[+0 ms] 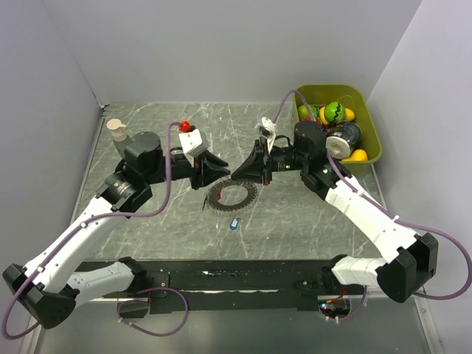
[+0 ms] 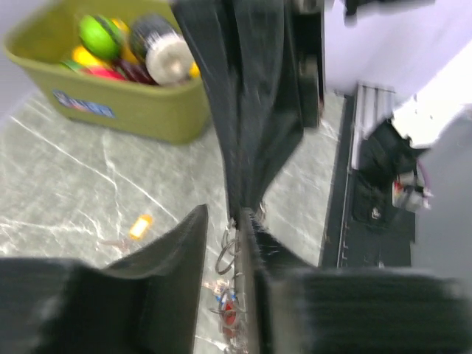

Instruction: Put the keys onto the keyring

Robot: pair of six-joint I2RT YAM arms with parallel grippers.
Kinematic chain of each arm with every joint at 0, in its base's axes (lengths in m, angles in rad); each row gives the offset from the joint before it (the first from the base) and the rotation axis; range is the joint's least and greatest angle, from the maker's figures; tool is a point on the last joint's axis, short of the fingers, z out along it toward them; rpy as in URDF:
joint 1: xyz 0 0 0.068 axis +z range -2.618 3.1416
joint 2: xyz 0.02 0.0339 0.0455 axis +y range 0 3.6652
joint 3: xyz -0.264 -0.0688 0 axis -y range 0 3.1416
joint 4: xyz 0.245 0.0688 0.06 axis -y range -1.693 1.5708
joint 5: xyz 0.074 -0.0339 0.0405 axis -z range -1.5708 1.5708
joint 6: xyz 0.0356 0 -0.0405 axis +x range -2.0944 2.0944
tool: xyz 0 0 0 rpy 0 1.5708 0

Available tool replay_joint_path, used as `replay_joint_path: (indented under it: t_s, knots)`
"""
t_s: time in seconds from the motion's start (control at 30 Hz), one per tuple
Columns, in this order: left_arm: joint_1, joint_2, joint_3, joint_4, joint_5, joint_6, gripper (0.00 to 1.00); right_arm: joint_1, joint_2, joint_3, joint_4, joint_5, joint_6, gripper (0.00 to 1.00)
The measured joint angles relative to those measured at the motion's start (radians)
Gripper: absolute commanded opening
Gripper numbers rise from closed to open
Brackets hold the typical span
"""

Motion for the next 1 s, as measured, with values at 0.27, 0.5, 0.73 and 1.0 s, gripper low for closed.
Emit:
replay_joint_path:
  t_s: [0.27,0.5,0.73,1.0]
  knots:
    - [0.068,-0.064,-0.011,0.115,0.032,-0.058,0.45,-0.003,-0.082,-0.141,0.203,0.068,0.146,0.00]
    - [0.104,-0.034,-0.011,0.118,0.121,-0.083,0.43,-0.014,-0.095,-0.144,0.317,0.048,0.209,0.00]
    - [0.111,-0.029,-0.018,0.153,0.209,-0.114,0.31,-0.022,-0.116,-0.144,0.349,0.023,0.223,0.00]
    - [0.111,-0.010,-0.055,0.222,0.266,-0.152,0.33,-0.035,-0.127,-0.176,0.443,0.013,0.299,0.00]
